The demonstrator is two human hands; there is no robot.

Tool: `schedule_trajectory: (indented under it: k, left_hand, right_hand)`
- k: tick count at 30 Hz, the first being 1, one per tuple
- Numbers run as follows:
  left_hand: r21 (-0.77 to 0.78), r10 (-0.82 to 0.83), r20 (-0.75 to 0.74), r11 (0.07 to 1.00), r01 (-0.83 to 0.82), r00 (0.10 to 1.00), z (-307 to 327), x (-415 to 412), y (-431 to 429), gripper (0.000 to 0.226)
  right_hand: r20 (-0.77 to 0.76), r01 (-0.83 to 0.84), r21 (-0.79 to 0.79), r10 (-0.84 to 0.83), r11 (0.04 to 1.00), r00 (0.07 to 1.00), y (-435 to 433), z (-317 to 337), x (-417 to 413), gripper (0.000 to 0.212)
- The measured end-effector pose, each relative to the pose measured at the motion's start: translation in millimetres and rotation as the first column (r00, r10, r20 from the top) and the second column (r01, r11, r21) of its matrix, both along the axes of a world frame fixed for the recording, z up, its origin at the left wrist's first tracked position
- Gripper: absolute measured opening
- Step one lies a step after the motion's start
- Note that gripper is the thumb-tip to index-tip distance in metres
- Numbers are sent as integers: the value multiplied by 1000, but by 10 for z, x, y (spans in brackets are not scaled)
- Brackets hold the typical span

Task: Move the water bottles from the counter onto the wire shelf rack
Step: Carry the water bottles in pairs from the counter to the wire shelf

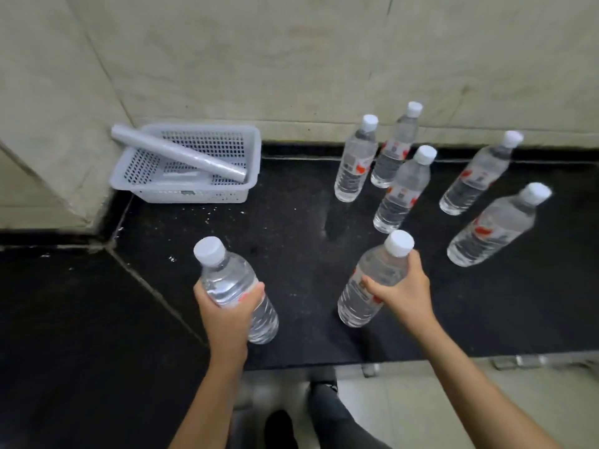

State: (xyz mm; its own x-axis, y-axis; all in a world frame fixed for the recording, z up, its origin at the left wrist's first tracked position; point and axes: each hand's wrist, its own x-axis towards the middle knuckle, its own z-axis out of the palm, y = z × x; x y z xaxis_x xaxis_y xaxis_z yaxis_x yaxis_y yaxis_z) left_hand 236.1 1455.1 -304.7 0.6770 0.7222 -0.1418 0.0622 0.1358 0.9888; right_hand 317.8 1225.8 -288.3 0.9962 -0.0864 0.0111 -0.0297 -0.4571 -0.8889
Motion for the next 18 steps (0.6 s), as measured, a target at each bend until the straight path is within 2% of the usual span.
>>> schedule_trajectory:
  k: [4, 8, 12, 18]
  left_hand:
    - [-13, -203, 5, 979, 203, 979, 31, -92, -378, 63]
    - [13, -415, 46, 910, 415, 909, 136, -154, -805, 66]
    - [52, -516, 25, 856, 514, 856, 165, -279, -1347, 57]
    - [67, -628, -9, 776, 627, 778, 101, -585, -2486, 58]
  right_hand:
    - [-9, 120, 14, -119, 993, 993, -431, 33, -558, 62]
    - [27, 267, 76, -269, 961, 963, -893, 20, -964, 58]
    - [24, 383, 110, -388, 917, 921, -1370, -41, -1284, 57]
    - [-3, 490, 147, -494, 860, 869, -2366, -140, -1859, 61]
